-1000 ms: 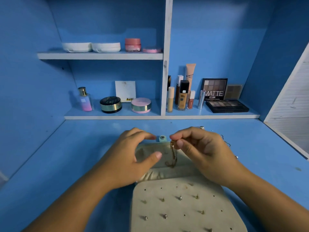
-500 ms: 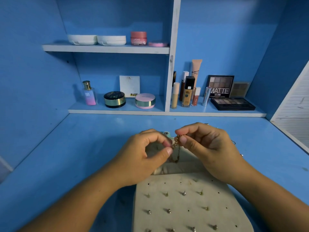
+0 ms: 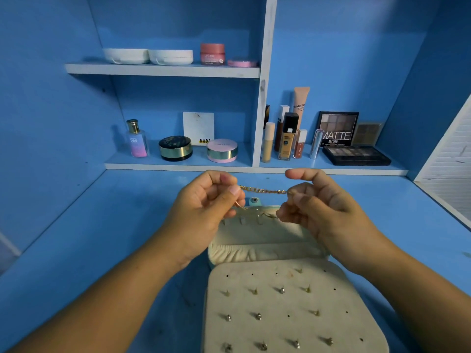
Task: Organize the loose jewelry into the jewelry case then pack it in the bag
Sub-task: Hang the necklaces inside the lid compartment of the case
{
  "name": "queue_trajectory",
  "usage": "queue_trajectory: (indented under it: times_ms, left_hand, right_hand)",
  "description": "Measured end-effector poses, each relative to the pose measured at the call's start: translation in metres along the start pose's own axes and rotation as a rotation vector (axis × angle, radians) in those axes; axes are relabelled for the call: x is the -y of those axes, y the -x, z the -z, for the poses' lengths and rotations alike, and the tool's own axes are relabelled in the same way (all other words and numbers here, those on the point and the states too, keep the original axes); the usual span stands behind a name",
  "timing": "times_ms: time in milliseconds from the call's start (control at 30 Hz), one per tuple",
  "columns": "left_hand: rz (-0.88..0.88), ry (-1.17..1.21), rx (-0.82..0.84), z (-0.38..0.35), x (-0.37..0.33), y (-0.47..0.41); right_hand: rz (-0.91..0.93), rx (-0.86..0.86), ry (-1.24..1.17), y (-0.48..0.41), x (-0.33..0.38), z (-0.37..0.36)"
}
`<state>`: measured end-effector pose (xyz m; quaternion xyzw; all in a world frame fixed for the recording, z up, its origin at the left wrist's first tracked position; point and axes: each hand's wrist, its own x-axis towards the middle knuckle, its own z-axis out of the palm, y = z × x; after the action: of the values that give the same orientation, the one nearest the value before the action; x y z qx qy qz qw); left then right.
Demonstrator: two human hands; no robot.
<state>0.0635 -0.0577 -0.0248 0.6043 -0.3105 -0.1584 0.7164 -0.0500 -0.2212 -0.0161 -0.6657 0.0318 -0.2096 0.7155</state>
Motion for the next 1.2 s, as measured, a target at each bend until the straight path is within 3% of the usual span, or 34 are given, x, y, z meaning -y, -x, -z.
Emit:
queue_trajectory:
  times_ms: [100, 200, 267, 333, 400, 500, 633, 933, 1200]
  left_hand:
    - [0.010, 0.078, -0.027, 0.001, 0.000, -0.001]
    - [0.044, 0.224, -0.009, 0.000, -0.002, -0.002]
    - [0.063, 0.318, 0.017, 0.000, -0.003, -0.002]
    - [0.033, 0.269, 0.045, 0.000, -0.005, -0.002]
    - [-0.085, 0.008, 0.082, 0.002, -0.006, 0.000]
    - [-0.313, -0.402, 0.162, 0.003, -0.004, 0.005]
    - [-0.468, -0.670, 0.248, -0.002, -0.004, 0.010]
    - [-0.549, -0.655, 0.224, -0.006, -0.007, 0.013]
    - [-0.674, -0.645, 0.080, -0.009, -0.006, 0.014]
  right_hand:
    - [-0.094, -0.010, -0.331, -0.001, 0.007, 0.001]
    - [-0.149, -0.009, -0.448, -0.002, 0.008, 0.005]
    - [-0.130, 0.025, -0.224, -0.001, 0.004, 0.011]
    - [0.003, 0.079, 0.309, 0.001, -0.002, 0.013]
    - [0.090, 0.125, 0.684, 0.003, -0.008, 0.013]
    - [0.144, 0.147, 0.858, 0.005, -0.007, 0.009]
    - [0.109, 0.228, 0.729, 0.006, -0.006, 0.004]
    - [0.016, 0.244, 0.567, 0.006, -0.003, -0.002]
    - [-0.021, 0.238, 0.262, 0.005, -0.002, -0.001]
